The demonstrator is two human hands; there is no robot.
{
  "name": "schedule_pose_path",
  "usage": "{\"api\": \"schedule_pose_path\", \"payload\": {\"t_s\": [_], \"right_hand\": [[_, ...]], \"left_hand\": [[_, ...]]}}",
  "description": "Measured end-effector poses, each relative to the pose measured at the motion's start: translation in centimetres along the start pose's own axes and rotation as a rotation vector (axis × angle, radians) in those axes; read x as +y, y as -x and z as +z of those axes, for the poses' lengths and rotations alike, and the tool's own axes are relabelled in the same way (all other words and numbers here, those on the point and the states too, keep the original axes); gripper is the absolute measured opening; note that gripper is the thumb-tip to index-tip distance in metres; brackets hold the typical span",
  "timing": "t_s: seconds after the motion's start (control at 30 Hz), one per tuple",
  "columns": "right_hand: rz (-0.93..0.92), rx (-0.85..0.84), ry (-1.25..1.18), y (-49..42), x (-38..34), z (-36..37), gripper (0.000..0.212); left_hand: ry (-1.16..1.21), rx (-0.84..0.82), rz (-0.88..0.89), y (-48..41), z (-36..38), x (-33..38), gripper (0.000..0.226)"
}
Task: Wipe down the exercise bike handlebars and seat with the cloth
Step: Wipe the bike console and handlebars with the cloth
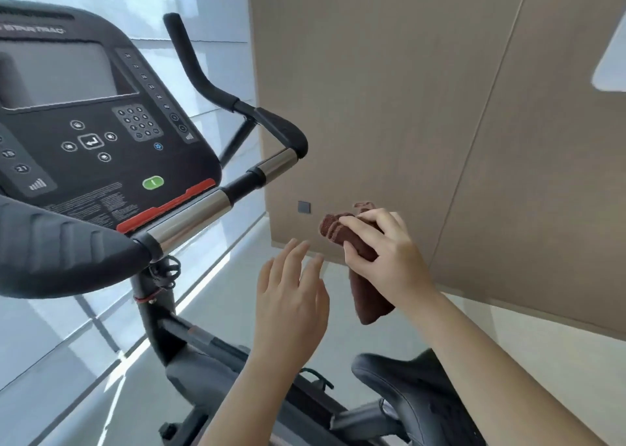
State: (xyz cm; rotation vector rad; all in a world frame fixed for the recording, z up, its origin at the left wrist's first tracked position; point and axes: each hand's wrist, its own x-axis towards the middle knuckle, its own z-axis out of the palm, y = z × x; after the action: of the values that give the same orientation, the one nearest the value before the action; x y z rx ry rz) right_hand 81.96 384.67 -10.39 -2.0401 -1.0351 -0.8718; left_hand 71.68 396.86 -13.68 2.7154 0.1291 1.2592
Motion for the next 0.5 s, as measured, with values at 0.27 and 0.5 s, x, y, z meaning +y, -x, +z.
{"api": "schedule_pose_path", "payload": {"t_s": [0.27,0.5], "right_hand": [[0.139,0.048,0.207,5.9,4.1,-10.4,0.028],[0.205,0.065,0.329,10.0,9.6,-18.1,0.029]], "left_hand": [[0.231,-0.021,0.165,0.9,3.5,9.8,0.024],[0.317,-0.058,0.262,0.3,6.9,18.7,0.023]]}}
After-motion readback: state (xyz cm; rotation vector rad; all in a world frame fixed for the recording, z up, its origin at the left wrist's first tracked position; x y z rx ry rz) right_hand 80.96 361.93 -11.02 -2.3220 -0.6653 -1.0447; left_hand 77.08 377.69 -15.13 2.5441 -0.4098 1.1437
